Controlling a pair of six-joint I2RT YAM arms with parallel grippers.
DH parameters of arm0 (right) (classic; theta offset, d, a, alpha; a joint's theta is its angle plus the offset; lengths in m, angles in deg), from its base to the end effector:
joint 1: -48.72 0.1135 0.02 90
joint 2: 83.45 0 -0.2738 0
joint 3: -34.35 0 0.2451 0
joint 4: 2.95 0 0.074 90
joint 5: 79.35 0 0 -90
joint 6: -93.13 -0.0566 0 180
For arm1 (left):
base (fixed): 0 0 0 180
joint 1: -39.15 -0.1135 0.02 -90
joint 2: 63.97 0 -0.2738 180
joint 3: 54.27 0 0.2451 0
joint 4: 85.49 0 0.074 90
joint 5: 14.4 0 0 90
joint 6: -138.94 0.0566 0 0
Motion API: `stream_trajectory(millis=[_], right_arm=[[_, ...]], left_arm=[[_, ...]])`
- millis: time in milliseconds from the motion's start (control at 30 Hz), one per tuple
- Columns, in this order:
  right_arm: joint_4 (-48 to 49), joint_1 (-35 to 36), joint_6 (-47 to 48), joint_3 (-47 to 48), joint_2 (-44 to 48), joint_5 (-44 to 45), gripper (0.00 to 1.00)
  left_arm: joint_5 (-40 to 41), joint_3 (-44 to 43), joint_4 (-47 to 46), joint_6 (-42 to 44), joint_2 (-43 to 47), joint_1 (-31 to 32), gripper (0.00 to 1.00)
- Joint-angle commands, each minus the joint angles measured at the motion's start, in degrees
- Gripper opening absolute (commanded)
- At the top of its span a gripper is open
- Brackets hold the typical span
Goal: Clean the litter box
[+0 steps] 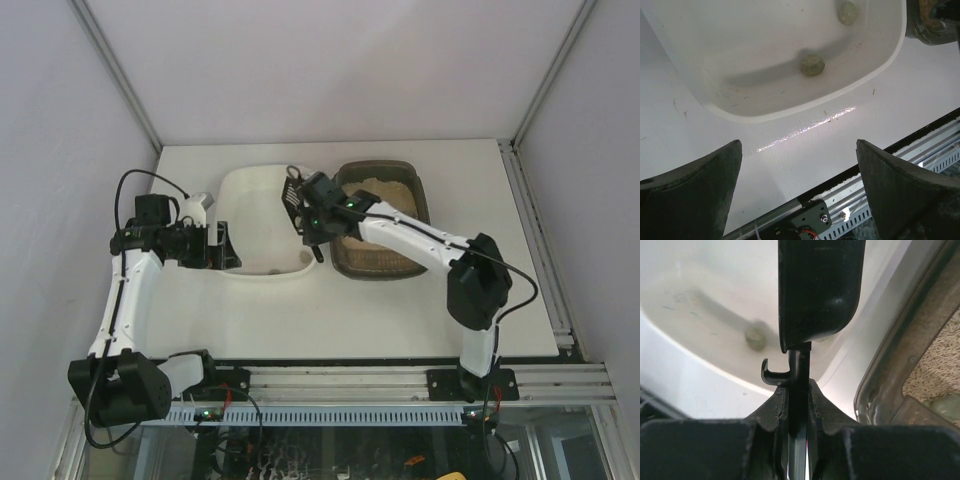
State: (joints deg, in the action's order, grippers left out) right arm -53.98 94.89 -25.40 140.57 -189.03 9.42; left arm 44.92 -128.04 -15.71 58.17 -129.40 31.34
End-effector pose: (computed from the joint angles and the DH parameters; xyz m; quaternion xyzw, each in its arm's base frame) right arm 0.2913 0.3052 0.2794 -0.1478 0.9291 0.2136 0.2632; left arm 0.2093 -0.0004 0.2903 0.0768 0.9337 -0.2183 0.2732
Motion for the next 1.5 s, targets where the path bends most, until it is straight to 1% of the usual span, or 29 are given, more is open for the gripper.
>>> stream_trajectory(millis=[0, 67, 133, 400, 500, 567, 633, 700, 767, 833, 900, 933, 1033, 1100, 1233, 1467], right_arm=[[-8.2, 4.6, 8.8, 8.3, -4.2, 18.2, 0.00], [-9.2, 6.7, 11.1, 10.2, -5.8, 24.6, 0.00], [-9.7, 8.0, 12.9, 11.4, -7.0, 28.3, 0.00], [-7.7, 11.8, 18.7, 12.2, -8.4, 36.1, 0.00], [-6.7, 13.2, 19.9, 12.7, -8.8, 40.2, 0.00], [-7.6, 13.8, 17.8, 13.6, -8.5, 45.9, 0.00], [-10.4, 13.7, 12.8, 14.7, -7.0, 49.7, 0.00], [-16.0, 13.5, 4.3, 15.3, -4.9, 54.8, 0.00], [-26.6, 12.3, -2.6, 17.7, -3.7, 53.6, 0.00], [-38.6, 10.6, -12.1, 21.1, -4.4, 51.9, 0.00], [-51.9, 9.1, -23.6, 23.9, -6.3, 52.4, 0.00], [-54.6, 8.4, -25.0, 23.9, -6.5, 51.2, 0.00], [-54.8, 4.8, -28.0, 16.1, -3.1, 41.7, 0.00], [-54.9, 1.1, -29.0, 11.9, -1.8, 38.0, 0.00], [-54.9, -3.9, -29.7, 9.6, -0.9, 35.4, 0.00], [-54.9, -6.7, -26.3, 10.8, -6.0, 33.9, 0.00]], left_arm=[[-0.5, 0.0, -0.9, 0.6, 1.9, -0.5, 1.00], [-0.4, 0.3, -1.1, 0.5, 2.0, -0.6, 1.00], [-0.3, 0.6, -1.4, 0.5, 2.2, -0.7, 1.00], [0.4, 1.0, -2.5, -0.2, 2.2, -0.7, 1.00], [3.8, 0.9, -3.8, -2.5, 2.7, -0.7, 1.00], [4.5, 0.4, -4.3, -3.9, 3.7, -0.7, 1.00], [3.5, -0.6, -4.5, -5.1, 4.6, -0.7, 1.00], [3.1, -2.7, -5.2, -7.9, 4.8, -0.5, 1.00], [1.9, -6.7, -4.6, -8.5, 3.3, 0.2, 1.00], [3.0, -12.3, -3.8, -9.0, 0.1, 2.1, 1.00], [3.3, -16.3, -3.0, -9.5, -3.7, 3.9, 1.00], [2.5, -17.7, -2.9, -10.0, -5.5, 4.2, 1.00], [-1.0, -19.9, -3.2, -11.9, -10.2, 4.7, 1.00], [-2.7, -19.8, -3.9, -12.9, -11.7, 4.8, 1.00], [-3.0, -18.0, -5.4, -13.3, -12.0, 4.9, 1.00], [-1.4, -15.5, -5.9, -11.8, -9.9, 4.9, 1.00]])
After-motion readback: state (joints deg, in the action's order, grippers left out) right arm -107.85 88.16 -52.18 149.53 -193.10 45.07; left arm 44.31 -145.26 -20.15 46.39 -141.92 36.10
